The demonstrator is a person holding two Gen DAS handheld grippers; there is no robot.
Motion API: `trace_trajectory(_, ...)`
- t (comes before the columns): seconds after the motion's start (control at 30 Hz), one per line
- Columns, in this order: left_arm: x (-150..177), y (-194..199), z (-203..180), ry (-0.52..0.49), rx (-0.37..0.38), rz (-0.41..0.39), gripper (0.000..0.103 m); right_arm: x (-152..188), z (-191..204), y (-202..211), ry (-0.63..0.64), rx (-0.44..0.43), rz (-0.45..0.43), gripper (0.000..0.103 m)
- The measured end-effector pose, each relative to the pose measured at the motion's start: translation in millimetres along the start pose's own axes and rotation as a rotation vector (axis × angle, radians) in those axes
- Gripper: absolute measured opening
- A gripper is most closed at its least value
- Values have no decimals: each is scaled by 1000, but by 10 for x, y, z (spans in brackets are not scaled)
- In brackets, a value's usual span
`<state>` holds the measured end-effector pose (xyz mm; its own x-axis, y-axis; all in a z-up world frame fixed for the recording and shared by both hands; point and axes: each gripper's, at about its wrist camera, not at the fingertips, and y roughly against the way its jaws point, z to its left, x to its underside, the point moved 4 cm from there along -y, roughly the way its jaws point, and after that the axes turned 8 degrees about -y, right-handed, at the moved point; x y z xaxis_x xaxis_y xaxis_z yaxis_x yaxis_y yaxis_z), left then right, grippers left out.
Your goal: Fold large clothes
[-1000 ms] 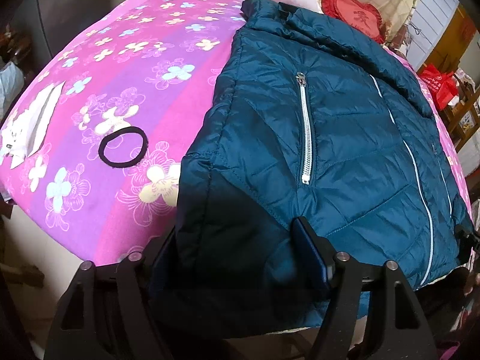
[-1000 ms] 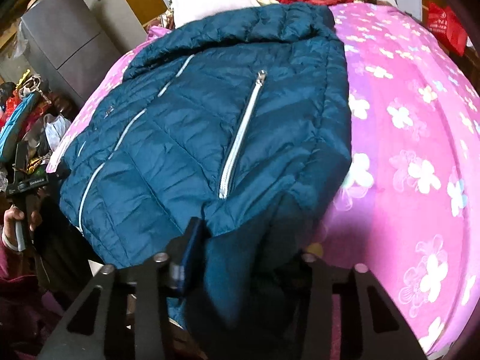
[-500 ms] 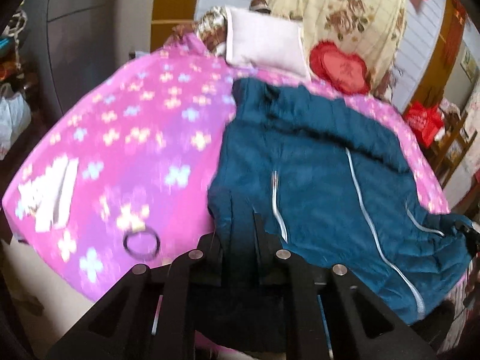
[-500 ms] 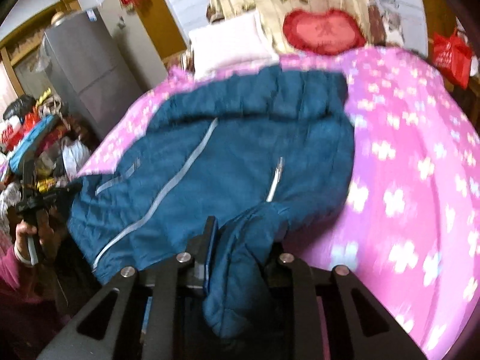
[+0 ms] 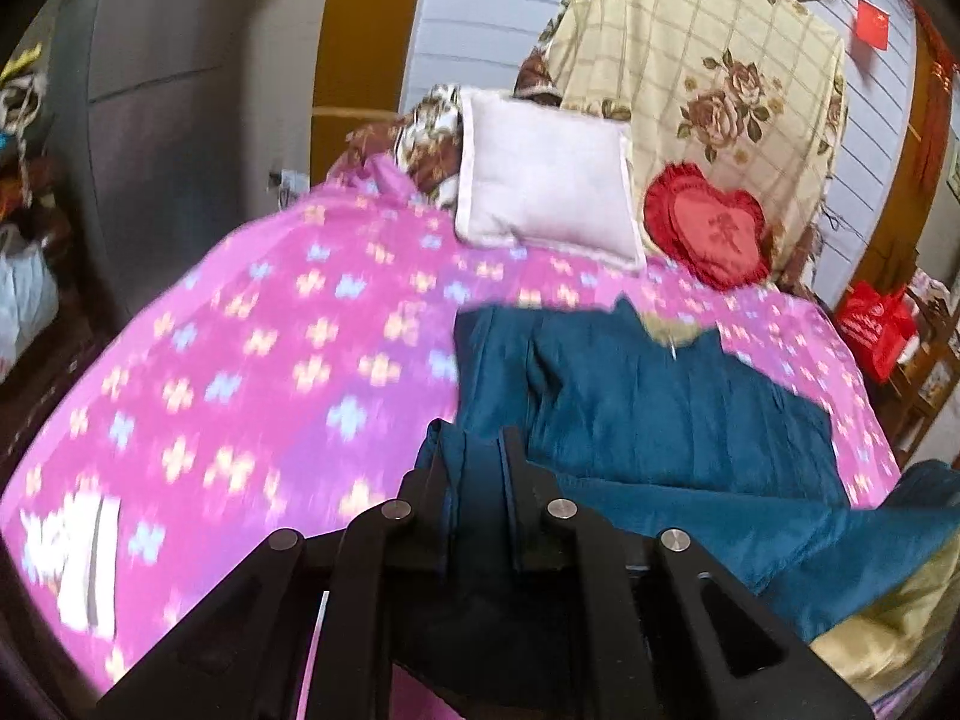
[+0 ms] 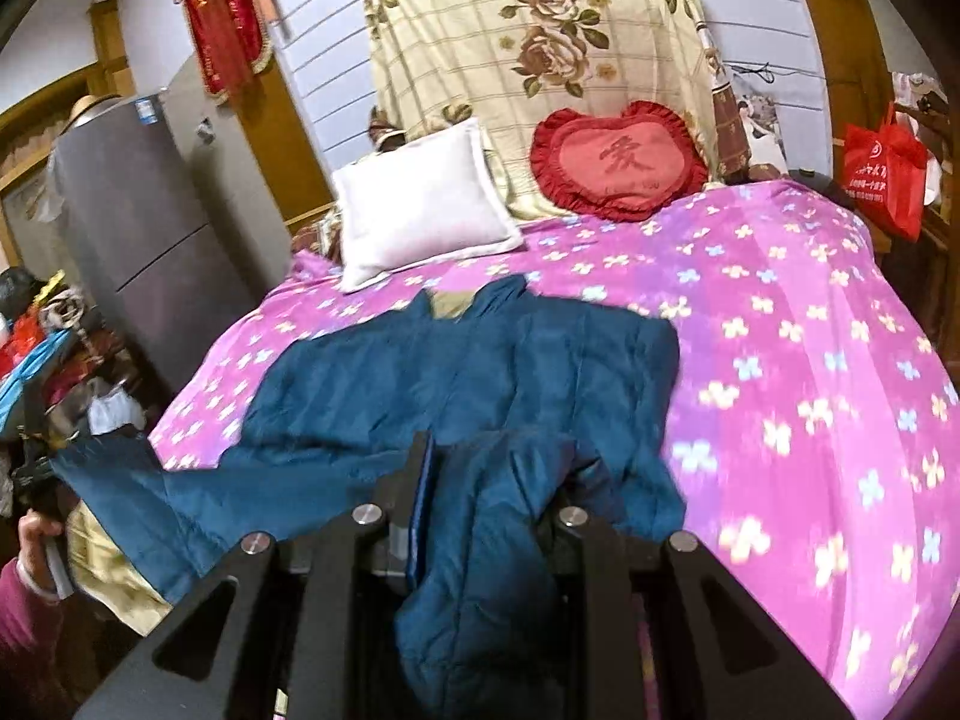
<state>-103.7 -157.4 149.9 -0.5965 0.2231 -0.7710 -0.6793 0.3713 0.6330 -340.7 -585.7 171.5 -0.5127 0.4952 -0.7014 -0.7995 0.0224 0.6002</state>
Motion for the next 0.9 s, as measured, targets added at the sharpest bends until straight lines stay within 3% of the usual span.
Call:
trace_trajectory(0.17, -487, -576, -52, 22, -75, -18, 0, -406, -225, -510, -54, 64, -12, 23)
trace_trajectory(0.3, -640, -1085, -54, 46, -111, 3, 0, -714, -490, -1009, -120, 110, -16, 23)
trace_trajectory(0.4, -686, -1476, -45, 64, -96, 36, 0, -862, -633, -1373, -145, 135, -13, 23)
trace_trajectory(0.47, -696, -1685, 1, 102, -19, 49, 0, -912, -714, -1605, -156, 162, -7, 23)
trace_trajectory(0.57, -711, -1705, 122, 184, 111, 44, 19, -858, -907, -2028, -188, 216, 44, 23)
trace_trajectory(0.63, -720, -1593, 199, 206, 126, 21, 37, -771, -1065, -2255, -252, 213, 55, 23)
trace_trajectory(0.73, -730, -1335, 264, 191, 106, -27, 38, -743, -1162, -2425, -312, 185, 40, 27)
trace_trajectory(0.8, -696, -1158, 281, 186, 117, -52, 38, -775, -1173, -2427, -347, 162, 44, 36)
trace_trajectory(0.87, -647, -1051, 240, 158, 118, -69, 38, -828, -1155, -2329, -381, 110, 33, 59)
trace_trajectory(0.9, -613, -1030, 202, 135, 111, -72, 38, -857, -1129, -2258, -384, 88, 15, 78)
